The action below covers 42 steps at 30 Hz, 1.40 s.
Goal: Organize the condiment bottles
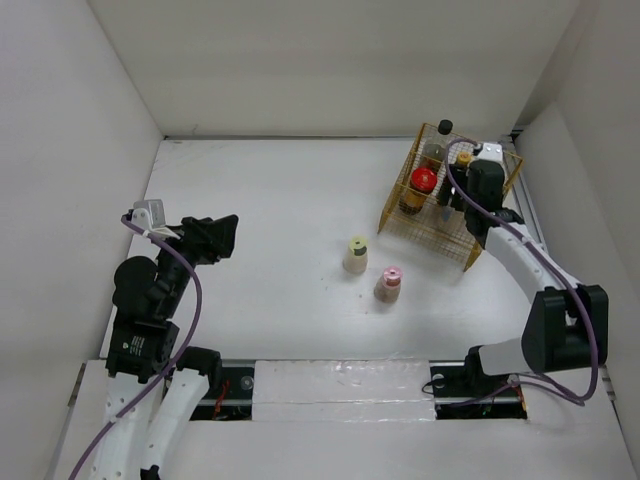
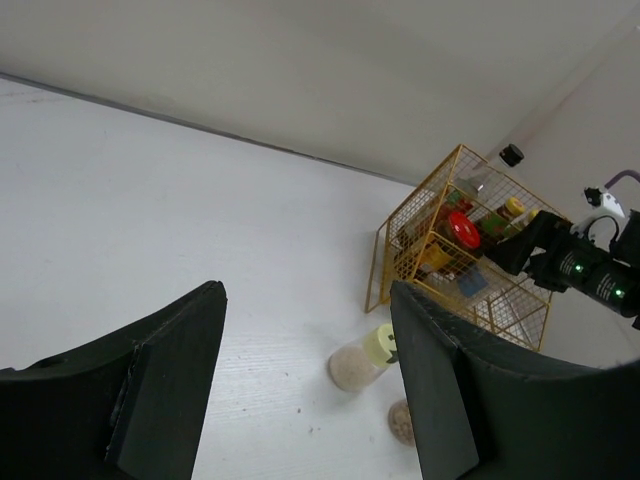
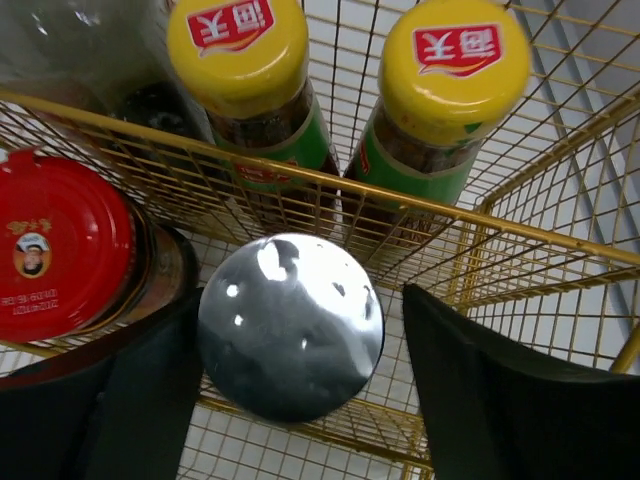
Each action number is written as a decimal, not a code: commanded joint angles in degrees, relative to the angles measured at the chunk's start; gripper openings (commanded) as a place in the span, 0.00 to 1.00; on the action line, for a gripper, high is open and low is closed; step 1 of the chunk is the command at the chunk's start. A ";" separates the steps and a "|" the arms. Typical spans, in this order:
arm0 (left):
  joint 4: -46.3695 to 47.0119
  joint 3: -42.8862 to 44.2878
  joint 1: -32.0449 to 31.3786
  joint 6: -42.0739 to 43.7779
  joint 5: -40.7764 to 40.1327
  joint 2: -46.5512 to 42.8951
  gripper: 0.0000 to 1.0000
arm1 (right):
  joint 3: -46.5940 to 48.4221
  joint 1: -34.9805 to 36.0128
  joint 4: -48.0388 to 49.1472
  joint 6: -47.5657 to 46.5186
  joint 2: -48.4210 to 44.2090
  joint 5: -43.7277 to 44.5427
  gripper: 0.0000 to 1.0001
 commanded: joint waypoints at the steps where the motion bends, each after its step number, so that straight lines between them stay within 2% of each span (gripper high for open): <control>1: 2.80 -0.20 -0.29 0.73 0.88 0.37 0.62 | 0.86 0.85 6.49 1.08 -5.94 0.31 0.85; 5: 2.80 -0.20 -0.29 0.73 1.41 0.37 0.62 | 0.33 3.13 6.49 1.08 -13.84 -0.38 0.91; 7: 2.80 -0.20 -0.29 0.73 1.41 0.37 0.62 | -0.20 7.24 6.49 1.08 -17.28 -1.52 0.93; 9: 2.80 -0.20 -0.29 0.73 1.41 0.37 0.62 | -1.42 10.59 6.49 0.56 -20.72 -6.76 0.93; 12: 2.80 -0.20 -0.29 0.73 1.41 0.37 0.62 | -1.43 17.88 6.15 -0.05 -20.73 -12.50 0.83; 15: 2.80 -0.20 -0.29 0.73 0.88 0.37 0.63 | -1.43 26.67 1.25 -1.11 -19.15 -9.55 0.73; 17: 2.80 -0.20 -0.29 0.73 0.88 -0.16 0.63 | -2.65 30.54 -0.70 -1.91 -18.44 -4.64 0.73; 19: 2.80 -0.20 -0.29 0.73 0.88 -0.16 0.63 | -5.54 34.33 -2.21 -1.21 -19.14 -3.55 0.79; 22: 3.33 -0.20 -0.29 0.73 2.11 0.46 0.63 | -9.59 35.57 -2.21 0.20 -17.84 -6.27 0.87; 29: 3.33 -0.20 -0.29 0.73 2.11 0.98 0.63 | -9.88 35.57 1.57 0.20 -7.04 -10.40 0.88; 35: 3.33 -0.20 -0.29 0.73 2.11 1.51 0.63 | -6.18 36.71 3.77 0.20 -1.05 -13.04 0.84; 39: 3.33 -0.20 -0.29 0.73 2.11 1.51 0.63 | -4.95 37.24 5.60 -0.41 2.03 -10.41 0.74; 42: 3.33 -0.20 -0.29 0.73 2.64 1.51 0.63 | -4.42 37.24 6.85 -0.41 4.58 -9.88 0.72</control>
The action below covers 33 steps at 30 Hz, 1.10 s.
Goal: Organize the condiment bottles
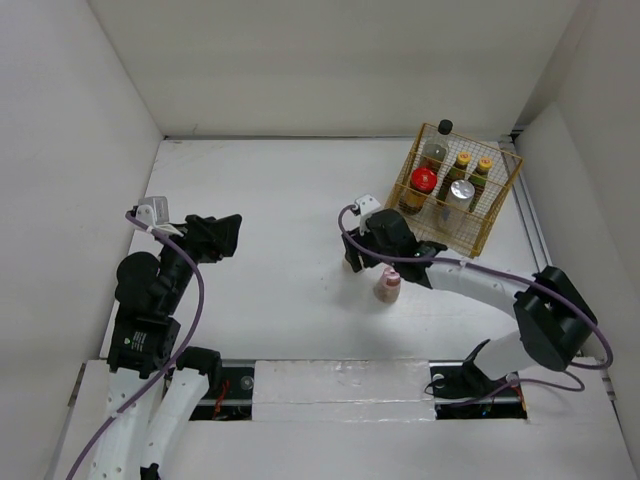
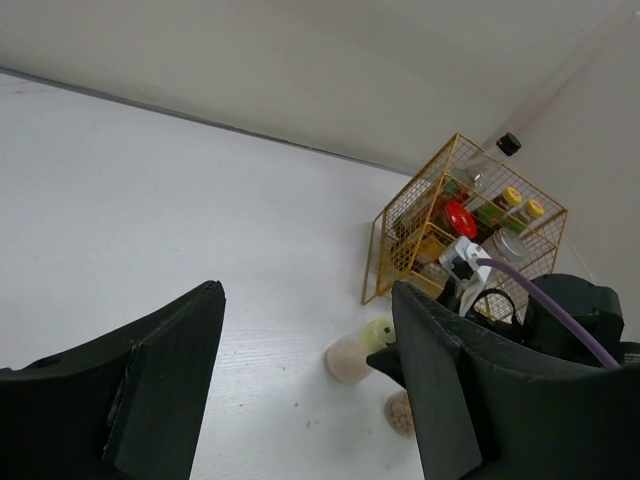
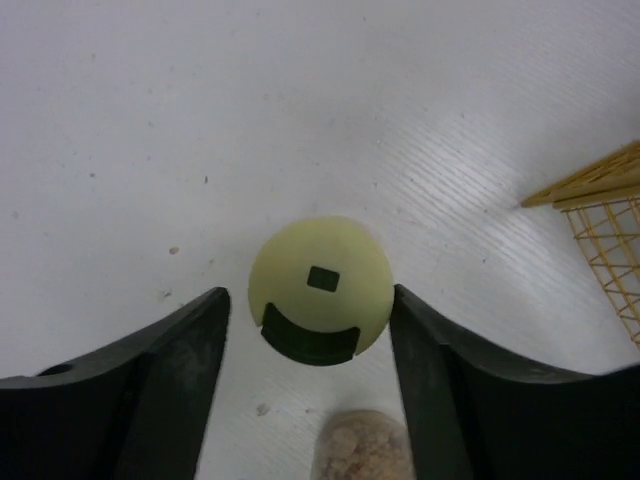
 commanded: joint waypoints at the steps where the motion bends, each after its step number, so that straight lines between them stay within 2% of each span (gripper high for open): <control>1: 3.00 -0.18 -0.29 0.73 0.65 0.22 0.63 | 3.60 0.41 4.94 -0.28 2.85 2.20 0.64; 4: 3.00 -0.18 -0.29 0.73 0.65 0.22 0.63 | 5.36 0.41 4.94 -0.28 4.27 3.62 0.48; 7: 3.00 -0.18 -0.29 0.73 0.65 0.22 0.63 | 5.98 2.33 4.94 -0.28 1.65 6.07 0.43; 8: 3.00 -0.18 -0.29 0.73 0.65 0.22 0.63 | 5.98 2.34 4.94 -0.80 -1.76 7.30 0.42; 13: 3.00 -0.18 -0.29 0.73 0.66 0.22 0.63 | 5.98 0.68 2.58 -2.21 -12.15 13.28 0.39; 20: 3.00 -0.18 -0.29 0.73 0.65 0.22 0.63 | 5.98 -9.95 0.81 -2.21 -18.92 8.20 0.38; 24: 3.00 -0.18 -0.29 0.73 1.35 0.22 0.63 | 5.98 -16.62 0.81 -1.60 -18.23 4.42 0.37; 33: 3.00 -0.18 -0.29 0.73 0.74 0.22 0.63 | 5.45 -22.08 4.59 0.77 -10.33 5.73 0.37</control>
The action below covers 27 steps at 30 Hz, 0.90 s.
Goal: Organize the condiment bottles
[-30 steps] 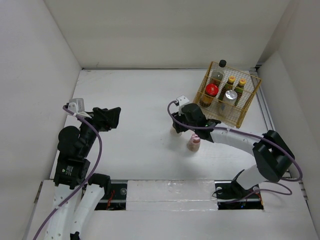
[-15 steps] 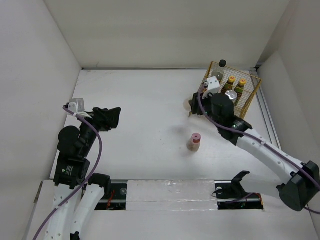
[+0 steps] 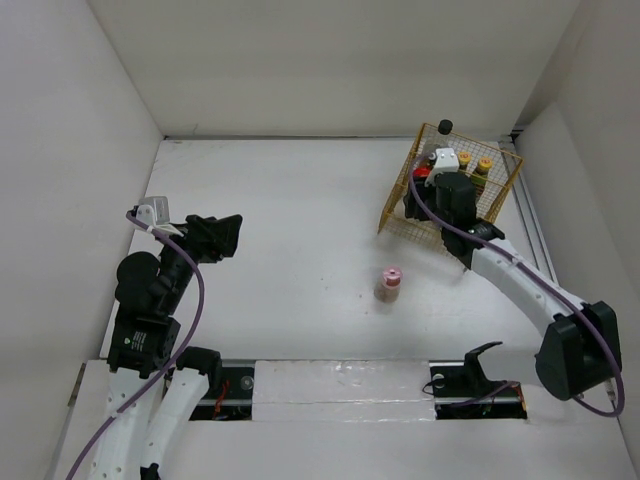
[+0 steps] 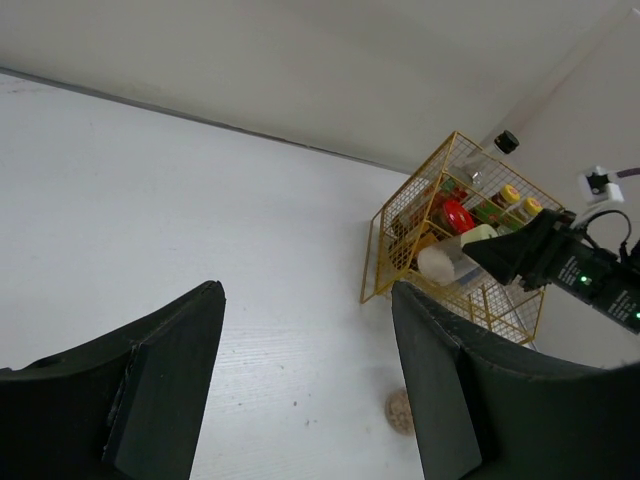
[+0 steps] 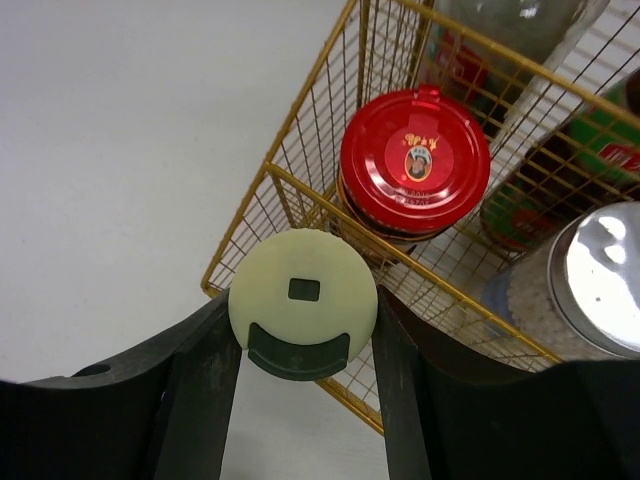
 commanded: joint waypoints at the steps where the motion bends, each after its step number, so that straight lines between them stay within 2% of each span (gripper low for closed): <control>1: 3.00 -0.18 -0.29 0.71 0.87 0.18 0.63 | 1.08 -1.59 4.72 1.34 2.25 -1.83 0.37; 7: 3.00 -0.18 -0.29 0.71 0.34 0.18 0.63 | -0.76 -2.12 6.92 2.40 7.78 -1.84 0.38; 9: 3.00 -0.18 -0.29 0.71 0.87 -0.35 0.63 | -0.76 -2.12 6.92 2.40 9.19 -2.37 0.43; 15: 3.00 -0.18 -0.29 0.71 0.87 -0.35 0.63 | -1.29 -1.59 6.92 2.93 9.47 -2.37 0.72; 17: 3.00 -0.18 -0.29 0.71 0.35 -0.35 0.63 | -1.29 -1.59 6.92 2.93 6.32 -1.67 0.81; 20: 3.00 -0.18 -0.29 0.71 0.96 -0.35 0.63 | -2.43 0.33 5.26 2.93 1.66 -1.67 0.91; 22: 3.00 -0.18 -0.29 0.71 0.96 -0.35 0.63 | -3.48 2.01 3.59 2.93 -4.40 0.00 0.95; 27: 3.00 -0.18 -0.29 0.71 0.96 -0.35 0.63 | -10.93 10.18 -3.86 4.84 -19.24 2.82 0.96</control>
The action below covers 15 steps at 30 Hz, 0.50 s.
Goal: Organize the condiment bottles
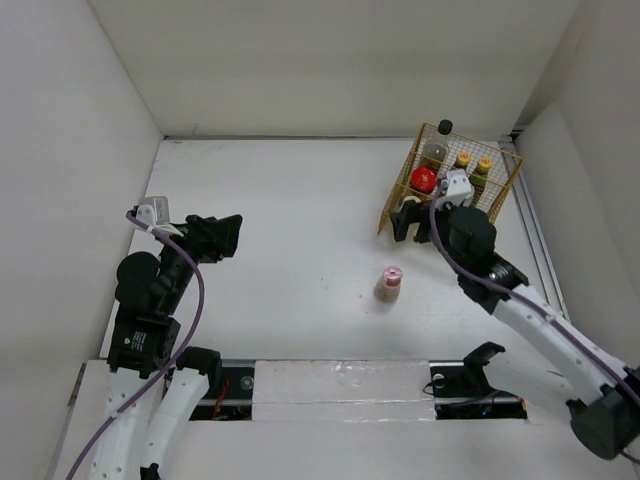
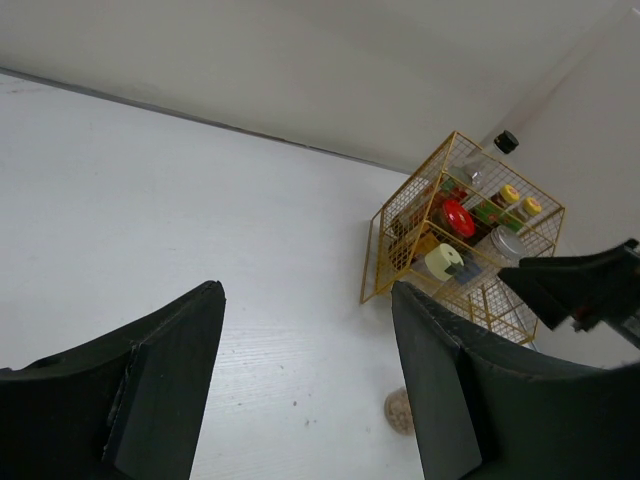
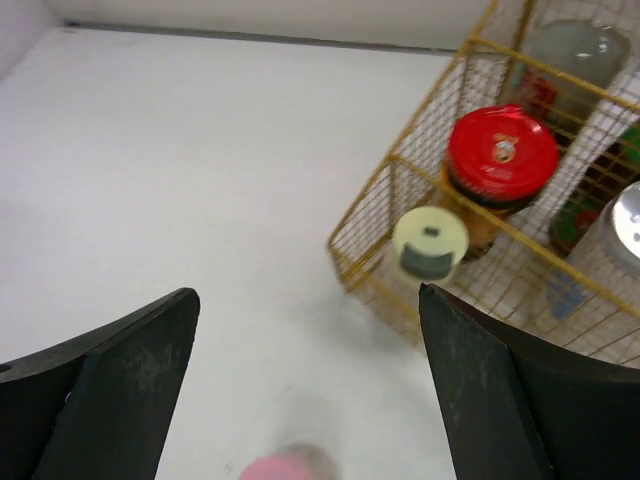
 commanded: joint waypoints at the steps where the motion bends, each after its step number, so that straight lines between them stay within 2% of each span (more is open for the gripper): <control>1: 3.00 -0.18 -0.29 0.71 0.89 -0.33 0.63 | -5.77 4.61 -5.96 2.95 -7.84 1.96 0.96; 4: 3.00 -0.18 -0.29 0.71 0.89 -0.33 0.63 | -12.09 9.53 -11.14 6.73 -13.54 0.65 0.97; 9: 3.00 -0.18 -0.29 0.71 1.42 -0.33 0.63 | -16.42 15.16 -15.38 12.89 -16.65 -1.72 0.97; 11: 3.53 -0.18 -0.29 0.71 1.42 -0.33 0.63 | -16.42 17.53 -15.38 13.42 -15.42 -1.12 0.97; 15: 3.53 -0.18 -0.29 0.71 1.42 -0.33 0.63 | -15.03 18.68 -13.71 12.63 -6.66 1.34 0.97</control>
